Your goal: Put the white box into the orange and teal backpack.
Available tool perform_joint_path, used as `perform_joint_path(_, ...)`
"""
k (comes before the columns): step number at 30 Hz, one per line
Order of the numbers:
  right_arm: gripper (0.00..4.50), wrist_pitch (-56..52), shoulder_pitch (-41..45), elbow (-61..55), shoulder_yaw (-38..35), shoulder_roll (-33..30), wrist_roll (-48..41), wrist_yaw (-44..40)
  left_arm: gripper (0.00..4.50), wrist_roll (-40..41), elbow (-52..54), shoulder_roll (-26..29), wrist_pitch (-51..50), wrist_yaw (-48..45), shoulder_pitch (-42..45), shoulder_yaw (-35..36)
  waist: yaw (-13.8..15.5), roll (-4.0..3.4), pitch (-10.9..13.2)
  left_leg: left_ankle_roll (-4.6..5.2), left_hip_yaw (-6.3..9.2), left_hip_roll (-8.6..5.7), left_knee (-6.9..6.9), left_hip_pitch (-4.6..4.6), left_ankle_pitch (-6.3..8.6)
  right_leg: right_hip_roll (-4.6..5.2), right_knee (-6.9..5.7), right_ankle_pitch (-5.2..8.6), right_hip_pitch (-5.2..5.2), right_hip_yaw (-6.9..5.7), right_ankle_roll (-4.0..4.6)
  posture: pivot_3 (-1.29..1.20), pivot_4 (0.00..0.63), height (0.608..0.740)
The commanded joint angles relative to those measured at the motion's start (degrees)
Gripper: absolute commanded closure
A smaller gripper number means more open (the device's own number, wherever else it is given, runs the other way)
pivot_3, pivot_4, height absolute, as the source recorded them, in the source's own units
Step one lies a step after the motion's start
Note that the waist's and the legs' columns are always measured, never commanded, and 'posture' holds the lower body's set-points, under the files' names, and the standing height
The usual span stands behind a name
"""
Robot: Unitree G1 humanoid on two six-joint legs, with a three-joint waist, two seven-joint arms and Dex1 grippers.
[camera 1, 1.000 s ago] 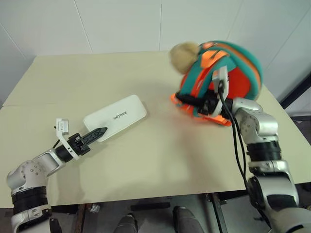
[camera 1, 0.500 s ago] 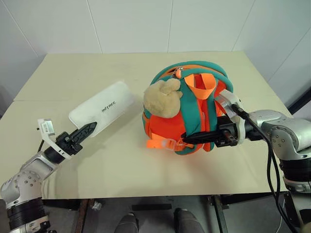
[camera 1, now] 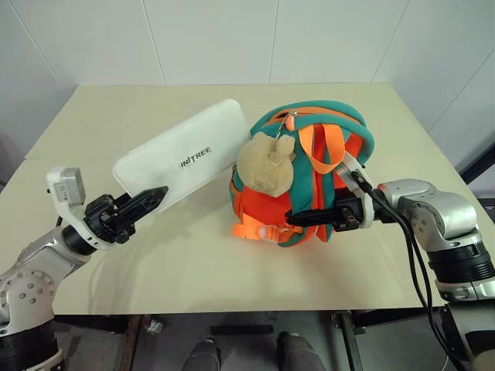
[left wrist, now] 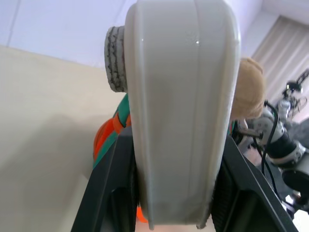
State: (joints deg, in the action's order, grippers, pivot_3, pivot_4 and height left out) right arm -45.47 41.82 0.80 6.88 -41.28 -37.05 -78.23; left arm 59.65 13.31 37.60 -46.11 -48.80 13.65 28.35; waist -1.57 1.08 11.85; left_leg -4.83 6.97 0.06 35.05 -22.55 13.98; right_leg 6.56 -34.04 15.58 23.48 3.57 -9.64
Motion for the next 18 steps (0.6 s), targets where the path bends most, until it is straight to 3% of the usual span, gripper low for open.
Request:
perform_joint_path(1, 4.35, 0.5, 0.8, -1.1, -0.5, 0.6, -0.3, -0.3, 3.06, -3.5, -1.3, 2.5, 2.7, -5.6, 1.6, -4.5, 0.0, 0.0, 0.0, 0.0, 0.0, 0.0, -0.01, 0.0, 0.0, 0.0, 0.0, 0.0, 0.01, 0.0, 0.0, 0.0, 0.15, 0.74)
perform_joint_path(8, 4.35, 0.3, 0.0, -2.1, -0.9, 0.9, -0.5, 0.0, 3.06, -20.4, -10.7, 9.6, 18.4, -18.2, 8.6, -15.8, 0.1, 0.0, 0.0, 0.01, 0.0, 0.0, -0.04, -0.02, 0.01, 0.0, 0.04, 0.0, 0.01, -0.01, 0.0, 0.0, 0.15, 0.74)
perform_joint_path(12, 4.35, 0.3, -0.4, -2.4, -1.1, 1.0, -0.5, 0.3, 3.06, -29.3, -19.9, 12.1, 27.4, -25.3, 18.5, -22.8, 0.2, 0.0, 0.0, 0.01, 0.02, -0.01, -0.03, -0.06, 0.01, -0.01, 0.06, -0.01, 0.01, -0.05, -0.01, 0.0, 0.15, 0.74)
perform_joint_path(18, 4.35, 0.0, -1.0, -3.4, -1.2, 1.6, -0.7, 0.9, 3.06, -38.0, -32.7, 9.8, 33.9, -31.2, 34.4, -30.8, 0.0, 0.0, 0.0, 0.05, 0.01, -0.01, -0.04, -0.11, 0.03, -0.01, 0.03, -0.01, 0.05, -0.05, -0.1, 0.0, 0.15, 0.74)
